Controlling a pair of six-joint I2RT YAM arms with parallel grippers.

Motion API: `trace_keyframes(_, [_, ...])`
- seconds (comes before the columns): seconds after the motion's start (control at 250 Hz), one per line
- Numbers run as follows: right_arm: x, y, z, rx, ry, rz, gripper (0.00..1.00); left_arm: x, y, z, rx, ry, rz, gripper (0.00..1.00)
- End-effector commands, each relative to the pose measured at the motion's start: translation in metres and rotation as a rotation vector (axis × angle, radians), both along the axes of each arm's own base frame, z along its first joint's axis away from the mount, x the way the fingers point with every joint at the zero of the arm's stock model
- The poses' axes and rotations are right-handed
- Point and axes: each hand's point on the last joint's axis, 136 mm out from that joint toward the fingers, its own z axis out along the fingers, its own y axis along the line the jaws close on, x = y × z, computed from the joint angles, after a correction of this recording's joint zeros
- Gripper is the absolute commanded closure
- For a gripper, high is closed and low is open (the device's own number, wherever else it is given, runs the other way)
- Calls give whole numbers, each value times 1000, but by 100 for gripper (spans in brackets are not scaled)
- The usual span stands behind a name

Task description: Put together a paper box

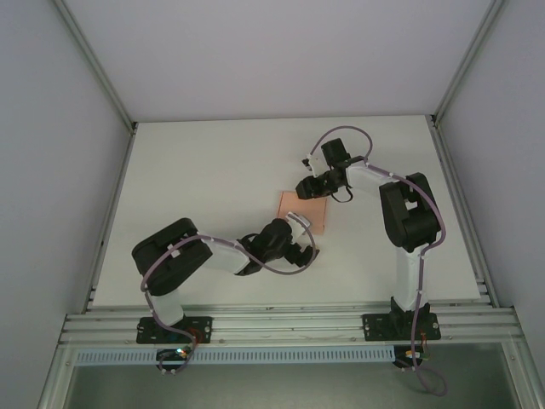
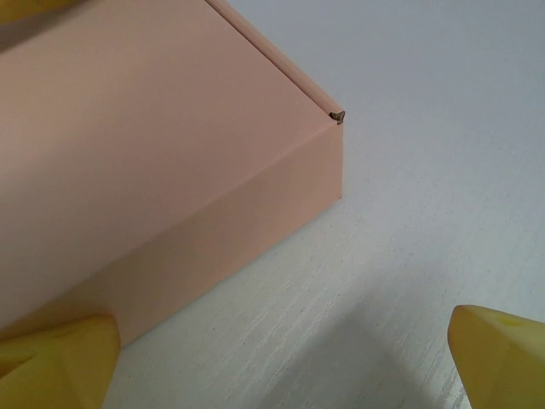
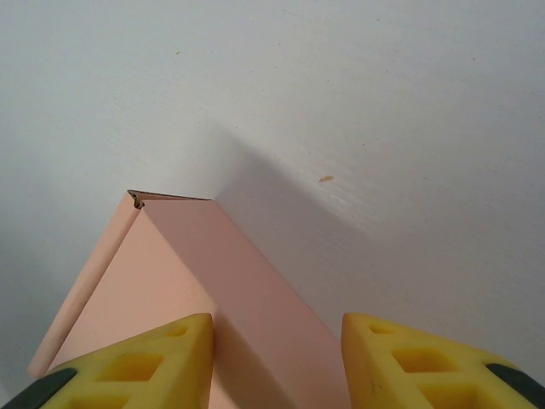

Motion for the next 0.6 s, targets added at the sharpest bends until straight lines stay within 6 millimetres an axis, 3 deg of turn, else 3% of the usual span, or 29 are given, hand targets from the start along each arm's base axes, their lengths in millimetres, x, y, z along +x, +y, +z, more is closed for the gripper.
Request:
trace_keyframes(0.0, [-104,3,-58,-88,418,65,59,1,-13,11,-54,-40,-51,0])
trace_keyframes(0.284, [-89,-17,-62,-196,378,-23,63,3,8,8,-15,36,92,0])
trace_keyframes(0.371, [-89,-17,-60,-193,373,-29,63,12,17,9,21,62,210,16])
trace_keyframes(0.595, [-101,-11,-66,-147,421,-21,63,35,22,2,63,-15,396,29])
